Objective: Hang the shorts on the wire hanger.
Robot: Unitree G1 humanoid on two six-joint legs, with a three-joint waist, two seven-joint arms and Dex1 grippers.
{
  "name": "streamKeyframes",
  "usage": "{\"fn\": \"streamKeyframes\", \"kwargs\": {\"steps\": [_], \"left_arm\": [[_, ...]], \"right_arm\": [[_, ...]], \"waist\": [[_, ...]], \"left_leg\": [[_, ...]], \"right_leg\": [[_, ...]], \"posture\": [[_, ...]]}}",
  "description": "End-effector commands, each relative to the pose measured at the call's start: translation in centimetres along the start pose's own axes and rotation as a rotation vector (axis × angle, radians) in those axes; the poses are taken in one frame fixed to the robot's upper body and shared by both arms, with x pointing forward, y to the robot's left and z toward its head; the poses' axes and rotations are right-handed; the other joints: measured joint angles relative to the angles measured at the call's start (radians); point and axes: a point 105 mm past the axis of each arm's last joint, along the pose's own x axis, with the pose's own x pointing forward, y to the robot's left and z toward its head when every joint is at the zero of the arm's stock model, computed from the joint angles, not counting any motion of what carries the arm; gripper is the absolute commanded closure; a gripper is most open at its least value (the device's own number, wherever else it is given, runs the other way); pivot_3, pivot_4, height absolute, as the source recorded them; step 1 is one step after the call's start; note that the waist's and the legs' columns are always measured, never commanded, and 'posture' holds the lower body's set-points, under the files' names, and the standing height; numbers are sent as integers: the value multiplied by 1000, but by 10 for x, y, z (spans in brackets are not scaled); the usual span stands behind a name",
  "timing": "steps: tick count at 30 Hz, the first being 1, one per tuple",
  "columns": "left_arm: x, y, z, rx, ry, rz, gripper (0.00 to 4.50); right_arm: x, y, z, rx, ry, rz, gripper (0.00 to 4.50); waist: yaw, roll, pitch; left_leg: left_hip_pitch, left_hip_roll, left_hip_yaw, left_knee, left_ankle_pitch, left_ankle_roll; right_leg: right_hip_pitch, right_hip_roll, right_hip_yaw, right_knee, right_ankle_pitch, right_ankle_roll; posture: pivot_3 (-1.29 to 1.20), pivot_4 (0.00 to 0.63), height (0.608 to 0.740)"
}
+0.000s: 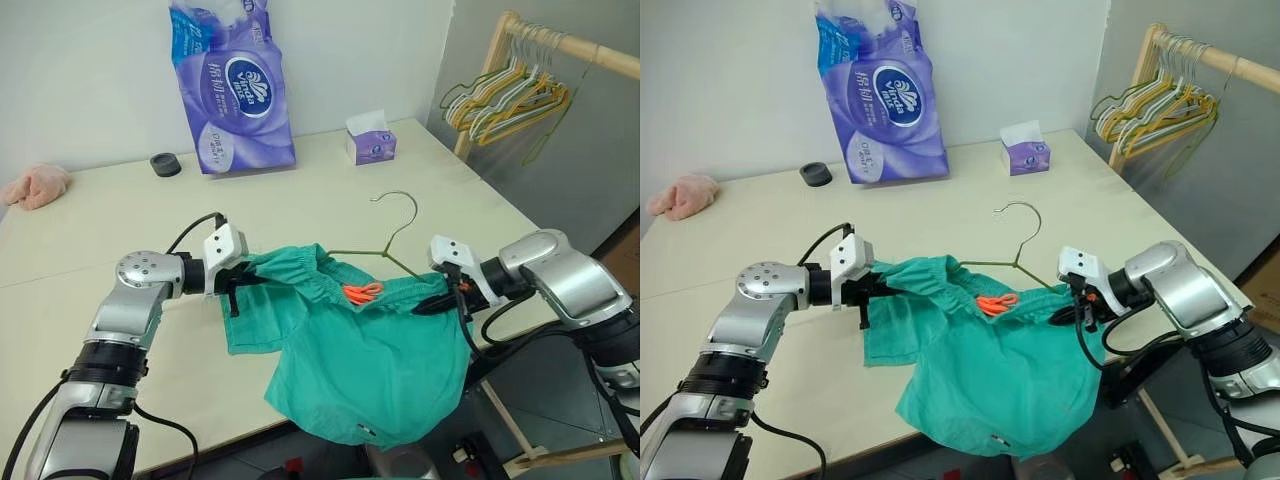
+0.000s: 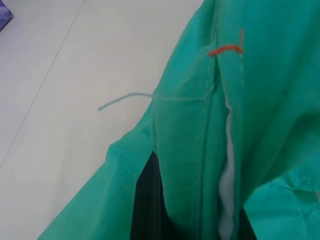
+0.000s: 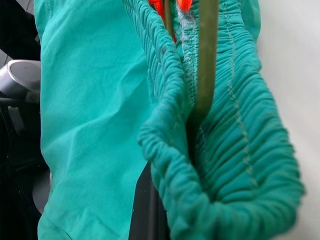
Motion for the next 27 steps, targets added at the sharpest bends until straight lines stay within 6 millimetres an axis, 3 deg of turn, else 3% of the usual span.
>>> {"fn": "streamKeyframes", "kwargs": {"steps": [1,5,10,14,18,21,27], "left_arm": [[-2,5,9,76,-17,59,3333],[-10,17,2,135,-6,188,2211],[-40,24,-4,69,-25,319,2211],[-47,14,4,-39,-69,302,2211],[-25,-28,37,-123,-154,51,2211],[-7,-51,67,-172,-239,-102,2211],[19,-69,104,-216,-337,-260,2211]], "right_arm": [[-10,-2,18,-43,-46,-33,4500],[-10,-2,19,-5,-73,-41,4500],[-10,-4,20,97,-146,-87,4500],[-13,-9,18,215,-217,-158,4500],[-23,-17,7,379,-281,-276,4500],[-38,-23,-13,502,-310,-396,4500],[-78,-31,-62,679,-314,-671,4500]], "waist": [[0,0,0],[0,0,0],[-5,0,-2],[-1,0,-2],[10,0,-2],[24,0,-2],[31,4,-1]], "left_leg": [[0,0,0,0,0,0],[0,0,0,0,0,0],[0,0,0,-1,0,0],[-1,0,0,-1,0,0],[-4,0,0,2,0,0],[-10,-1,-3,9,-1,1],[-11,-3,-2,11,-1,2]], "right_leg": [[0,0,0,0,0,0],[0,0,0,0,0,0],[-1,0,0,0,0,0],[-1,0,0,0,0,0],[-1,0,0,0,0,0],[-3,-1,-2,1,0,0],[-2,0,0,0,1,2]], "posture": [[-371,27,740],[-373,25,740],[-378,32,740],[-377,41,740],[-381,51,740],[-398,63,740],[-449,88,740]]}}
